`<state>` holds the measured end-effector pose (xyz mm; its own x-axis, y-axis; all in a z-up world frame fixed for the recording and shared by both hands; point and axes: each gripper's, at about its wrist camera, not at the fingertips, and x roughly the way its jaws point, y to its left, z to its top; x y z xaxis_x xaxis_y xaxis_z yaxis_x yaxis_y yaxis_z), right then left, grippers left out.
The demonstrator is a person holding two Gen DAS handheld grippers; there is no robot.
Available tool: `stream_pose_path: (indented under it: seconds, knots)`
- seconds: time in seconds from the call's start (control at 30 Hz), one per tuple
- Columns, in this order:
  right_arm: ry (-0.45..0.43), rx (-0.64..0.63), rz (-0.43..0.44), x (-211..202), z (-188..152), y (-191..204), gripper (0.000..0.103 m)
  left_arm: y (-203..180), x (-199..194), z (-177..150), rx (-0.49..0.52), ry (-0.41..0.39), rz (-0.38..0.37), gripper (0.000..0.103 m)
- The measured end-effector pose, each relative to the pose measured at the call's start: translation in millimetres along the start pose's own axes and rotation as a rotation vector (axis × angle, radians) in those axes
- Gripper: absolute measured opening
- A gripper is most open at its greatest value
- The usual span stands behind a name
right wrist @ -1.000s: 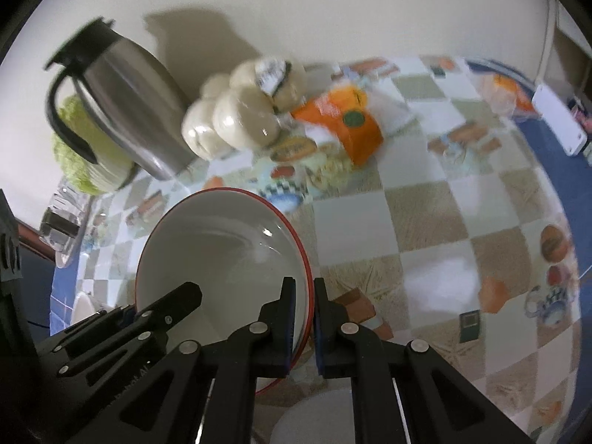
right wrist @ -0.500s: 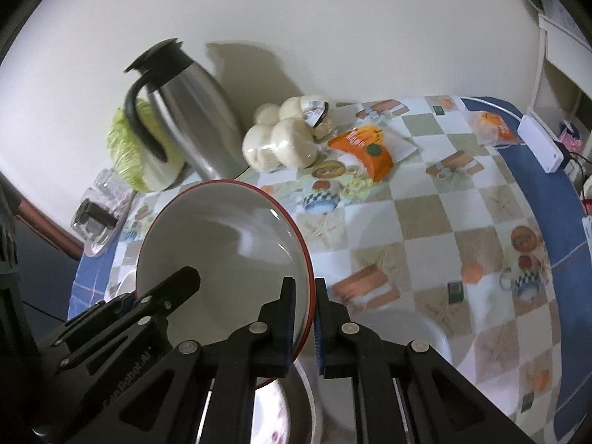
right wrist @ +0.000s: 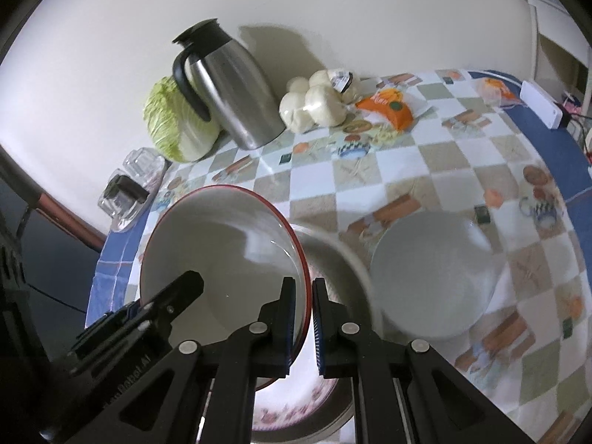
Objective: Organize plates and bowls
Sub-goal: 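Lift the red-rimmed bowl with both grippers and lower it onto the plate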
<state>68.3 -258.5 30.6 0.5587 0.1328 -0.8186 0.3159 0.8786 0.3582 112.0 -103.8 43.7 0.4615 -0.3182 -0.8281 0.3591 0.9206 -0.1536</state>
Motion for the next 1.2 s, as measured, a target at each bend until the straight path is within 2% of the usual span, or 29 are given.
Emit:
stream_pose_path:
  seconds: [0.43, 0.7, 1.0, 1.2]
  knots:
    - [-0.011, 0.022, 0.025, -8, -31, 11, 0.011, 26, -9, -32, -0.061, 0.022, -0.033, 0.015]
    - [0.003, 0.020, 0.046, 2, -32, 16, 0.011, 34, -6, -32, -0.077, 0.026, -0.017, 0.015]
    - [0.006, 0.011, 0.023, 4, -32, 21, 0.011, 35, -6, -30, -0.089, 0.032, -0.012, 0.018]
    - [0.039, 0.019, 0.012, 15, -37, 21, 0.011, 41, 5, -34, -0.102, 0.079, -0.008, 0.019]
